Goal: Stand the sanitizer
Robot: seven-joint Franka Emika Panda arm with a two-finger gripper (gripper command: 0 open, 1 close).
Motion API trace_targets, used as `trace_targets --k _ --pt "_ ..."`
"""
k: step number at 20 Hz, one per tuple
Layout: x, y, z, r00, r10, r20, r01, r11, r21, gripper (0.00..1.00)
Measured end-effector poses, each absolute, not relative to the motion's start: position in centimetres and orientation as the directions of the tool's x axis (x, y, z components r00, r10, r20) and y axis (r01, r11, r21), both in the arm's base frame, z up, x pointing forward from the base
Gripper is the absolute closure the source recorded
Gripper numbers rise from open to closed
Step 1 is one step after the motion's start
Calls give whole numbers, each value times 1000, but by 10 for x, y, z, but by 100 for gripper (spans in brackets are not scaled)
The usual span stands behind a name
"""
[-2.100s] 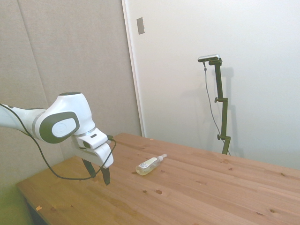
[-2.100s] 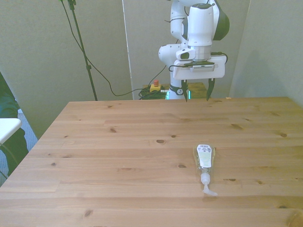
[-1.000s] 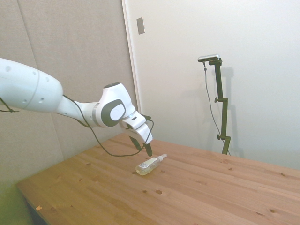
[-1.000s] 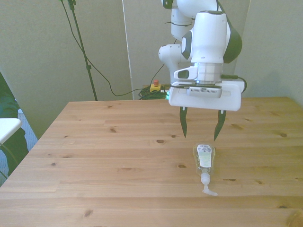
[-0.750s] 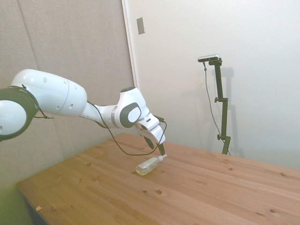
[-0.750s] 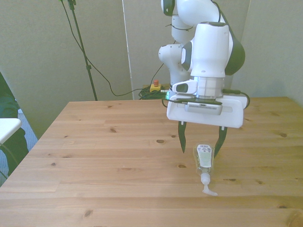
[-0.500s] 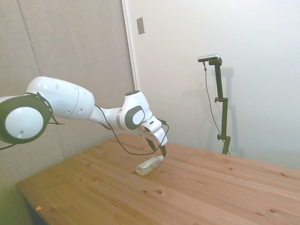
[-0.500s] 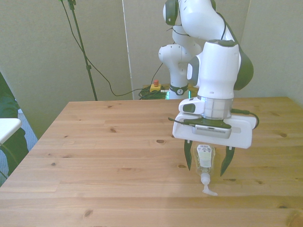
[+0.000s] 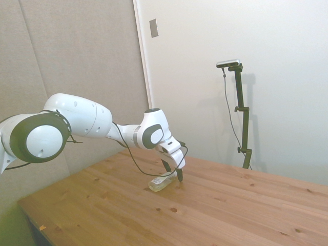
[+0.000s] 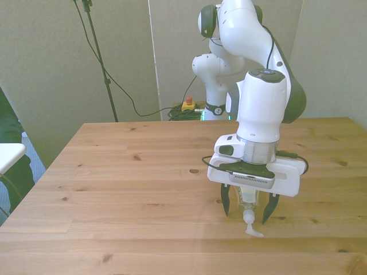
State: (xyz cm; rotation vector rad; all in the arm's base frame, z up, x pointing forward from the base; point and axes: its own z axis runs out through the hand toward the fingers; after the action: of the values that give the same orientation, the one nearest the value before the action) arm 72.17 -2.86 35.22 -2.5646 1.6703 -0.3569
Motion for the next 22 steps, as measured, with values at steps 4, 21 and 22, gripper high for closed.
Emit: trace_targets --k 4,21,22 --pt "721 -33 353 391 -910 136 -896 -411 -171 100" --pt "705 -22 378 421 -902 98 -884 -432 -177 100" --pt "700 -20 390 421 -900 111 -878 -435 -200 100"
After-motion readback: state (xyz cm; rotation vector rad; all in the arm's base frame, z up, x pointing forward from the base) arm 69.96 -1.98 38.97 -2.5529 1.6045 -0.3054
